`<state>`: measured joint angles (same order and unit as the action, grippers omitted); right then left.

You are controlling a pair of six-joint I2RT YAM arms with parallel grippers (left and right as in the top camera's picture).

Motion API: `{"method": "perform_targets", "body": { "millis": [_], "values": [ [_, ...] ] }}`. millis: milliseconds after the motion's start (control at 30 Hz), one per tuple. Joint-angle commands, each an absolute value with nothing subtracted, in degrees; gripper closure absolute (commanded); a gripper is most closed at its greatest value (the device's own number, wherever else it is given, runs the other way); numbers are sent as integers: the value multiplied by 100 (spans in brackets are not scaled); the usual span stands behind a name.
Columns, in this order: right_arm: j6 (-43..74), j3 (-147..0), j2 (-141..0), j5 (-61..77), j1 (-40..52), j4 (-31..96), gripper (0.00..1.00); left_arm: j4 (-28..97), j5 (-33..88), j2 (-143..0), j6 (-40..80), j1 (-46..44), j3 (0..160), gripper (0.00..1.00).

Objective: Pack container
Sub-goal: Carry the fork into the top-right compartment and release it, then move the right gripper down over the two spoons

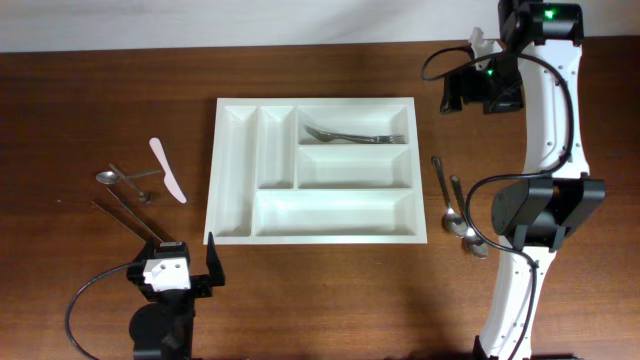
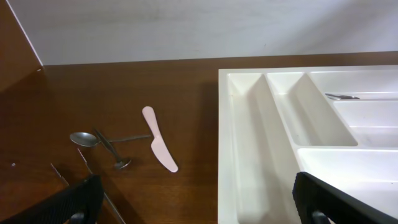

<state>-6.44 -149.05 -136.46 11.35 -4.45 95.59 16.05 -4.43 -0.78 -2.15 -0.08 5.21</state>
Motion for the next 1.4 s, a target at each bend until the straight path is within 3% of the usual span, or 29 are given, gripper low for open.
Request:
{"method": "perform_targets", "body": {
  "millis": [0, 500, 667, 800, 1133, 1367],
  "values": [
    [-375, -14958, -13524, 1022, -416, 9531, 11, 1590, -366, -30, -305, 16, 491, 1],
    [-355, -14405, -12425, 379, -648, 8197, 8, 1590, -366, -30, -305, 16, 491, 1],
    [-353, -12193, -11048, 377, -648, 6934, 8, 1590, -366, -30, -305, 16, 491, 1],
    [-276, -10294, -10123, 255, -690, 6947, 8, 1590, -366, -30, -305, 16, 491, 1],
    [1022, -8093, -8759, 895, -1332, 6700, 8, 1590, -364, -30, -305, 16, 491, 1],
    [1402, -6401, -8670, 1439, -1317, 6191, 9, 1590, -366, -30, -305, 16, 491, 1]
  ]
}}
